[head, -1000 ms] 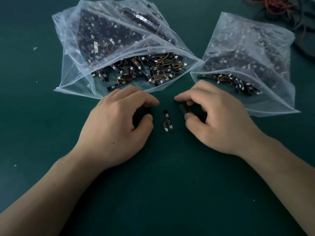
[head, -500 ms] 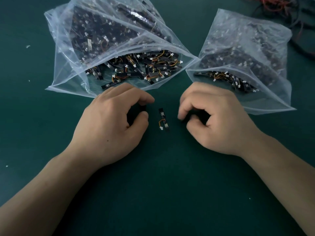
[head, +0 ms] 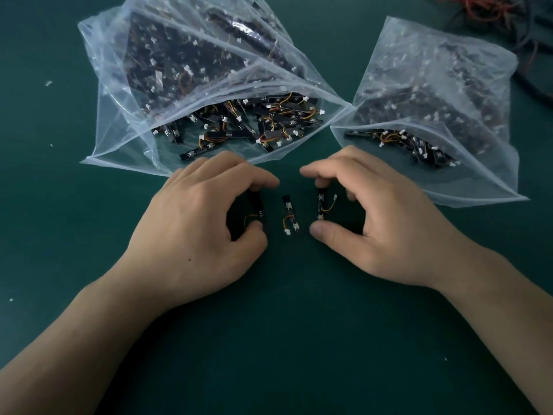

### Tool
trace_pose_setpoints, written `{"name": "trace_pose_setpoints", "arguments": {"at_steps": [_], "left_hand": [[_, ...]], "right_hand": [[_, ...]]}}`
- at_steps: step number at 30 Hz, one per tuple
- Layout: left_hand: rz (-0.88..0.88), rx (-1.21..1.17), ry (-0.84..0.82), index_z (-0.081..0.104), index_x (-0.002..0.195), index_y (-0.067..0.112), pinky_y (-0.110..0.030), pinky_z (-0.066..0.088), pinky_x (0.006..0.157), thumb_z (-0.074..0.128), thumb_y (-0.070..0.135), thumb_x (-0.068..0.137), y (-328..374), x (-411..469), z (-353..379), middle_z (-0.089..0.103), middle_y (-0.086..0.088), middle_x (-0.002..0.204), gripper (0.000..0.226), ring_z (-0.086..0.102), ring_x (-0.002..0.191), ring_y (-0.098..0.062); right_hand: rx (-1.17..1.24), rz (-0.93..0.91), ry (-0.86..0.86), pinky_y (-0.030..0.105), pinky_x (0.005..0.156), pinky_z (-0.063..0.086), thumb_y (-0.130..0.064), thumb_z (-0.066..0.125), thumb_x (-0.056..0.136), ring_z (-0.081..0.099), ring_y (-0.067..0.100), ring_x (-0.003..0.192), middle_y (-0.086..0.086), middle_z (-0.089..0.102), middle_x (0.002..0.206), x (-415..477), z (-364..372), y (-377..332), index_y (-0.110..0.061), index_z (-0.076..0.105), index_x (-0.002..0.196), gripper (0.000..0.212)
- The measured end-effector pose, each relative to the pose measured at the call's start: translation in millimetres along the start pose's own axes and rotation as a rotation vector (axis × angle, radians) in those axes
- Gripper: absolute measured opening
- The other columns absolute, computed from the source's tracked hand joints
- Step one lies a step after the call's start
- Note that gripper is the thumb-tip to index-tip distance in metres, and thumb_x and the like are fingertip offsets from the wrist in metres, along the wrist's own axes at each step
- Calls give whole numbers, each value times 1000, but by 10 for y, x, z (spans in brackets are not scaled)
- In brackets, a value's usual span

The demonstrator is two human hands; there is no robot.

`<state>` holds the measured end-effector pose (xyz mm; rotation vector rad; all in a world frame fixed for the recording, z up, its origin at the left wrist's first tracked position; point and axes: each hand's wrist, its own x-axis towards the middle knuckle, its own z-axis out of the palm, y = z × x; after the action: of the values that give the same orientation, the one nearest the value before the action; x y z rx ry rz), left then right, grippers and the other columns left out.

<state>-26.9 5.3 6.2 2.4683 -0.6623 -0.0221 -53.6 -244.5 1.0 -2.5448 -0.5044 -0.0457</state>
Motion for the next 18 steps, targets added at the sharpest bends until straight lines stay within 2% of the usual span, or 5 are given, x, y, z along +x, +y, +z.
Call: {"name": "trace_pose_setpoints", "arguments": {"at_steps": [3, 7, 12, 15, 18], "left_hand": [[8, 3, 5, 68, 125, 33, -35, 45, 96, 63, 33, 79, -6, 0, 11, 59, 19, 114, 46, 57, 108, -13], [12, 13, -2, 68, 125, 32, -36, 45, 95, 61, 31, 79, -13, 1, 12, 59, 18, 115, 47, 58, 109, -14], [15, 12, 4, 68, 124, 34, -33, 42, 91, 63, 37, 82, -14, -1, 22, 59, 19, 114, 43, 56, 108, -11], [0, 22, 41, 68, 122, 35, -30, 41, 87, 64, 38, 84, -2, -1, 39, 60, 20, 111, 39, 55, 103, -7], [4, -12, 80, 69, 121, 33, -32, 42, 83, 64, 37, 84, -6, 2, 52, 61, 19, 109, 37, 51, 94, -1]], "right_hand": [[63, 6, -14, 11, 85, 39, -42, 74, 87, 48, -12, 103, -20, 57, 121, 4, -15, 22, -30, 55, 142, 60], [112, 18, -35, 15, 83, 41, -41, 75, 86, 54, 1, 99, -24, 58, 123, 12, -28, 42, -33, 57, 139, 57], [112, 14, -27, 9, 84, 39, -38, 75, 86, 51, -12, 101, -24, 56, 123, 10, -9, 38, -30, 61, 136, 53], [109, 25, -28, 13, 82, 40, -41, 74, 85, 53, -5, 99, -26, 54, 125, 12, -8, 46, -33, 60, 136, 53], [104, 23, -29, 23, 82, 46, -45, 73, 86, 55, 4, 96, -26, 53, 125, 12, -8, 49, -35, 60, 136, 53]]}}
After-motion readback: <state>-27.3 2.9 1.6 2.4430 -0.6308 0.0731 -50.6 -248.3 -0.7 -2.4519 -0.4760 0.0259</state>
